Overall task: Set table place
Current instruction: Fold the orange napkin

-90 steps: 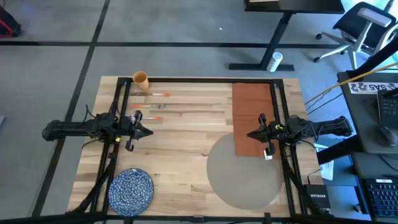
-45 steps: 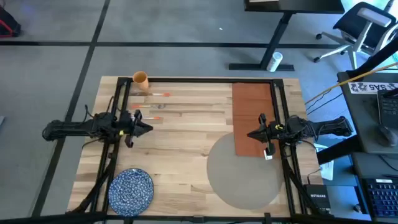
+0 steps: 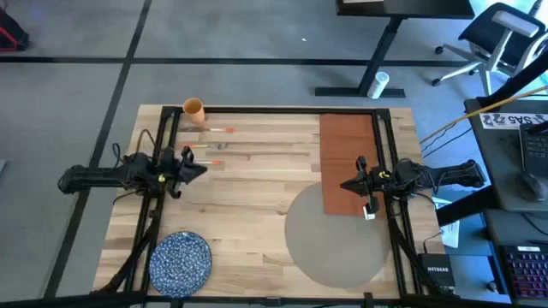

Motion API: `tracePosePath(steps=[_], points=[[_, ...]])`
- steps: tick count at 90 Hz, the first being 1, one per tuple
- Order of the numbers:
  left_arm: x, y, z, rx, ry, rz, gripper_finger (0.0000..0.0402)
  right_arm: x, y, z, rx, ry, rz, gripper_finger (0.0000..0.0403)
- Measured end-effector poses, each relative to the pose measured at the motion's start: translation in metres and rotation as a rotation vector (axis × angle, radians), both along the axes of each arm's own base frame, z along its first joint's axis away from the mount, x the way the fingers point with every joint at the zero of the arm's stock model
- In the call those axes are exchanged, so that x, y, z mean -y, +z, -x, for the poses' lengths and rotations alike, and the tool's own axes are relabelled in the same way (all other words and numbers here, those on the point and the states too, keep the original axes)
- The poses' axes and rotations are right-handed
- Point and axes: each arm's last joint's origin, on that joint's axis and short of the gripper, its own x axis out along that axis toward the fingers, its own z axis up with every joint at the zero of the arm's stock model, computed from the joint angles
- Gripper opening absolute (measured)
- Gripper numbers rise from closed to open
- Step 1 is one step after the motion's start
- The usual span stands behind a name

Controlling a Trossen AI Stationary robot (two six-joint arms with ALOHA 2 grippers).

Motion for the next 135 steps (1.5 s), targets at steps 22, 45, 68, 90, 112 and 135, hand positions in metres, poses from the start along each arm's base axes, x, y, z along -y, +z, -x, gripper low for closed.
tracePosePath(steps=[22,45,68,90,112,135], points=[[-0.001,0.012,0.004,0.137,0.016,0.055,0.0000,0.000,0.000,0.000,0.000,0.000,0.000,0.0000],[-0.001,0.043,0.008,0.148,0.043,0.015,0.0000,0.000,0.000,0.000,0.000,0.000,0.000,0.0000],[-0.002,0.097,-0.027,-0.003,0.083,-0.084,0.0007,0.000,0.000,0.000,0.000,0.000,0.000,0.0000],[-0.003,0.133,-0.093,-0.242,0.090,-0.160,0.0015,0.000,0.000,0.000,0.000,0.000,0.000,0.0000],[-0.007,0.124,-0.156,-0.494,0.059,-0.212,0.0015,0.000,0.000,0.000,0.000,0.000,0.000,0.0000],[-0.010,0.105,-0.207,-0.598,0.024,-0.242,0.0015,0.000,0.000,0.000,0.000,0.000,0.000,0.0000]])
